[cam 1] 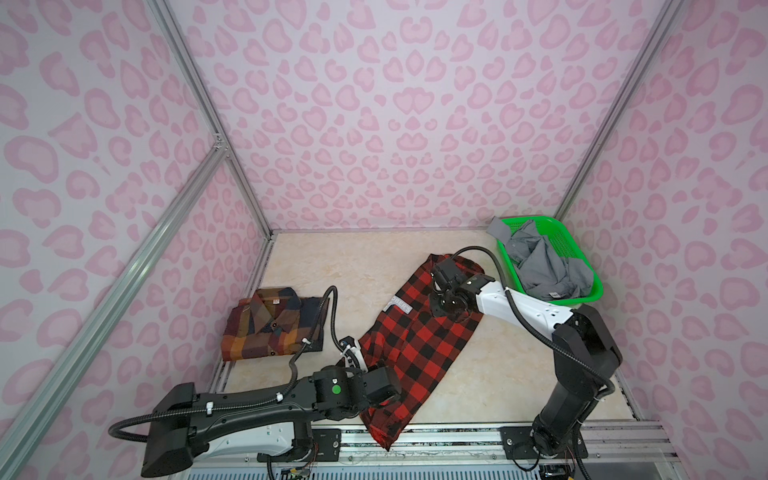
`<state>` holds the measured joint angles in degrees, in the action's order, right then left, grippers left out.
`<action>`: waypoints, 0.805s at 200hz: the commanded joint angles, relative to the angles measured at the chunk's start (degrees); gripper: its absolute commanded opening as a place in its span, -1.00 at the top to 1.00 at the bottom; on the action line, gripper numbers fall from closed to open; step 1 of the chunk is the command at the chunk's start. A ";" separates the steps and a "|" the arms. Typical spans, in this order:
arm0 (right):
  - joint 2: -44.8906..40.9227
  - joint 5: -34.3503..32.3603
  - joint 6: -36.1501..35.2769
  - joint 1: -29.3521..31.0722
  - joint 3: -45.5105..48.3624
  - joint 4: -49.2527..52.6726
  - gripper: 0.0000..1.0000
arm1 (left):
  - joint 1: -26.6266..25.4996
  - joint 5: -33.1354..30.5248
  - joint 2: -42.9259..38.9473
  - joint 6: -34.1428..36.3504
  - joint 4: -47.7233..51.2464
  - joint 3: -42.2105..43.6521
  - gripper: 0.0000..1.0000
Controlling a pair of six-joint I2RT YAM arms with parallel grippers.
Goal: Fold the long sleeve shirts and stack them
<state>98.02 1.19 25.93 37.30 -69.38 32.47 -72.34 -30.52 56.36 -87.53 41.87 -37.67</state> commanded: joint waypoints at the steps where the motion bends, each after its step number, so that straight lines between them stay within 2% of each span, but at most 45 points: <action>1: -3.49 1.39 5.24 0.49 5.74 -1.98 0.05 | 4.12 -3.06 -4.34 11.38 1.50 0.64 -0.60; 39: -8.71 0.23 10.76 1.28 15.25 -5.03 0.04 | 14.41 0.03 -9.13 24.23 -0.25 3.07 -0.62; 77: -5.95 -0.20 11.31 0.96 17.09 -6.70 0.06 | 19.80 5.77 -6.41 29.16 -3.81 6.04 -0.64; 122: -0.48 1.95 10.70 -2.90 16.93 -10.11 0.06 | 20.96 12.62 0.57 26.89 -8.61 10.33 -0.62; 161: 5.58 3.30 7.81 -7.75 12.04 -10.00 0.06 | 20.59 17.60 1.28 21.38 -13.00 15.24 -0.56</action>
<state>99.53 3.36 35.75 31.70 -55.64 20.75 -51.44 -16.82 57.87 -61.95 32.71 -24.45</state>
